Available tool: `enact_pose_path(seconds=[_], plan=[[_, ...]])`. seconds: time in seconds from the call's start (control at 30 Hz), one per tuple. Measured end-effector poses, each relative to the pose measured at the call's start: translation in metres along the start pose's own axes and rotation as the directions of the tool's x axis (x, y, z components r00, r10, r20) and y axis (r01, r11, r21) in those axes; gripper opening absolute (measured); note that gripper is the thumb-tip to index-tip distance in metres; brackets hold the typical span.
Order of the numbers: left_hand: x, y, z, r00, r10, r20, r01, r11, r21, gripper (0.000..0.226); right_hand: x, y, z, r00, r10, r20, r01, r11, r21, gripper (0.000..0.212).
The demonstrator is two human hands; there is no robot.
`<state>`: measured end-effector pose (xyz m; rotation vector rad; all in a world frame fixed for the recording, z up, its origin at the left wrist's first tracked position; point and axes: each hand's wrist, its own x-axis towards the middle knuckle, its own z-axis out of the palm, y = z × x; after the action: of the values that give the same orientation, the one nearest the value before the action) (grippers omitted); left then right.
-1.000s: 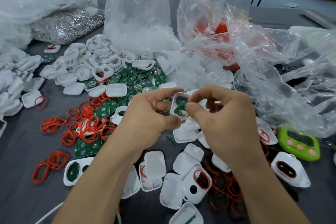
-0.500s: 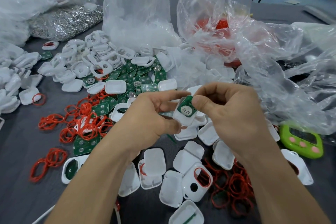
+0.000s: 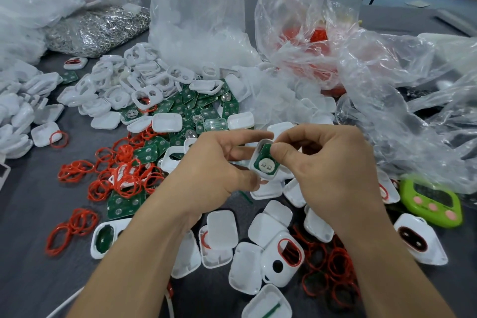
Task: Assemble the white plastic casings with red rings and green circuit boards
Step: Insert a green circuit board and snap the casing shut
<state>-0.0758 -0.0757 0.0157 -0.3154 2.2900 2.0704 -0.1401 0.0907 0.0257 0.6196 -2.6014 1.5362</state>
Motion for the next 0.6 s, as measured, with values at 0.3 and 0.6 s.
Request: enact_pose_path(seconds=[0.3, 0.6], plan=[[-0.0001, 0.0, 0.0009, 1.0, 0.0, 0.007, 0.0, 1.0, -0.006, 0.068, -0.0011, 0.0004, 0.0045, 0.999, -0.025, -0.039, 0.025, 1.0, -0.01, 0.013], [0.0023, -0.0027, 0.0011, 1.0, 0.005, 0.004, -0.005, 1.0, 0.001, 0.067, 0.0004, 0.0035, 0.0085, 0.998, 0.057, -0.036, -0.054, 0.995, 0.086, 0.017]])
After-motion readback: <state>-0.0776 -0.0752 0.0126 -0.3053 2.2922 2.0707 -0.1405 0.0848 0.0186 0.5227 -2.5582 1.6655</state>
